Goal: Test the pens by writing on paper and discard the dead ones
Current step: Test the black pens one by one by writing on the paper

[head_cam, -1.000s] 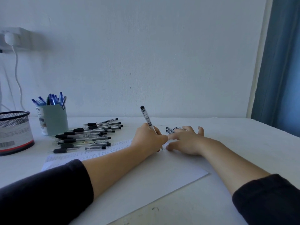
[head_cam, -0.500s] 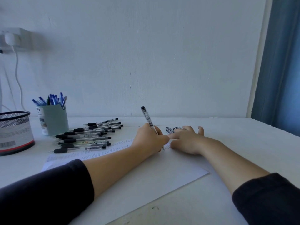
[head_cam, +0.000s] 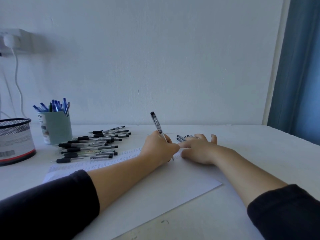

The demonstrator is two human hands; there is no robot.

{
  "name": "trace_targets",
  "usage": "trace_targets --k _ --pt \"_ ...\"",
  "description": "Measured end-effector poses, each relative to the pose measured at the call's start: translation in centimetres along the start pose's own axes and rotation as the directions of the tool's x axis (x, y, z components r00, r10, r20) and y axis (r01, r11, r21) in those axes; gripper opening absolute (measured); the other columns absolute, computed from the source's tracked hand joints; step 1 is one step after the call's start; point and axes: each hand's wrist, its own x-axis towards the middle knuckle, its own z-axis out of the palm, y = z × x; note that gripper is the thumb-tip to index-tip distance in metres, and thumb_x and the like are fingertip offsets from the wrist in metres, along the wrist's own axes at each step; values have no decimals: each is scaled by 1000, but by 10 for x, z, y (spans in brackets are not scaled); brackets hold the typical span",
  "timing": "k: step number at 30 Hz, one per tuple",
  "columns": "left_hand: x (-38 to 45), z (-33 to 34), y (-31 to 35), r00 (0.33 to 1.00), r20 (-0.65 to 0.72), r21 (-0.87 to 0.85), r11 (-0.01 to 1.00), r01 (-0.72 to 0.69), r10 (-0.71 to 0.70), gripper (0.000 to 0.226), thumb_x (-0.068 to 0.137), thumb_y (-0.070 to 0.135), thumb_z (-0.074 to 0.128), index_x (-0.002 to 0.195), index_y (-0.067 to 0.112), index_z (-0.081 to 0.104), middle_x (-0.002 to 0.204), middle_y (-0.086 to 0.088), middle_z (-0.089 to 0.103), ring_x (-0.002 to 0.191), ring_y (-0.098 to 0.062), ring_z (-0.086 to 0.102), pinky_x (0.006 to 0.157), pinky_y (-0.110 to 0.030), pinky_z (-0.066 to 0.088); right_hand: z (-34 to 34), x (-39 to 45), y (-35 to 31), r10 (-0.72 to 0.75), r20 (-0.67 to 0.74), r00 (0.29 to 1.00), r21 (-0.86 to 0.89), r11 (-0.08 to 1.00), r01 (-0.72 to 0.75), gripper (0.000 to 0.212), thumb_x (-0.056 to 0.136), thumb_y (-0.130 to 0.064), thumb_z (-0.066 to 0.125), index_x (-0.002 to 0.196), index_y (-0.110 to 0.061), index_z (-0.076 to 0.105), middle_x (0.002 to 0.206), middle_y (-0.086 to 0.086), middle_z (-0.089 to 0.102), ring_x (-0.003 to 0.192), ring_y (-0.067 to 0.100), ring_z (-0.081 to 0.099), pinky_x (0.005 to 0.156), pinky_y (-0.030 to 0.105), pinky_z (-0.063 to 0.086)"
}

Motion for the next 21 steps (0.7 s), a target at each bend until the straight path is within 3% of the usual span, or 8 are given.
trace_targets --k 4,6,9,13,17,21 --pt "1 0 -2 1000 -11 -32 999 13 -13 17 77 11 59 60 9 57 47 -1 54 29 -2 38 33 -11 28 1 1 1 -1 -5 1000 4 1000 1 50 92 -27 31 132 -56 41 157 -7 17 146 13 -8 108 53 -21" --pt "3 -3 -5 998 -41 -188 981 41 -50 20 79 9 56 59 8 55 46 -4 54 35 -10 40 37 -16 29 2 2 2 0 -12 1000 15 1000 0 49 92 -29 34 132 -56 42 157 -7 18 146 13 -7 108 53 -21" --pt "8 -13 -4 988 -59 -509 856 91 -141 32 90 19 49 59 9 50 52 -9 54 41 -14 36 42 -22 27 2 2 3 0 -18 1000 8 1000 0 47 92 -32 35 131 -56 42 156 -8 22 145 13 -3 108 52 -18" --pt "17 -25 -4 967 -152 -567 819 83 -202 28 94 18 43 69 10 53 70 -6 55 64 -16 47 56 -28 38 1 3 5 6 -50 999 37 999 -5 46 93 -28 35 132 -51 44 154 -7 28 146 11 -1 109 52 -17" --pt "21 -32 -7 957 -215 -563 825 40 -193 8 95 9 41 96 8 49 68 -8 52 45 -15 43 41 -23 36 1 7 10 25 -107 994 55 998 -19 45 99 -23 28 136 -42 44 147 -9 38 145 9 3 112 51 -14" --pt "22 -33 -10 957 -234 -542 840 19 -173 24 102 23 36 122 13 41 58 -7 51 33 -13 37 32 -17 27 1 8 11 41 -142 989 54 998 -33 46 100 -20 25 135 -41 47 140 -9 44 143 10 9 111 51 -10"
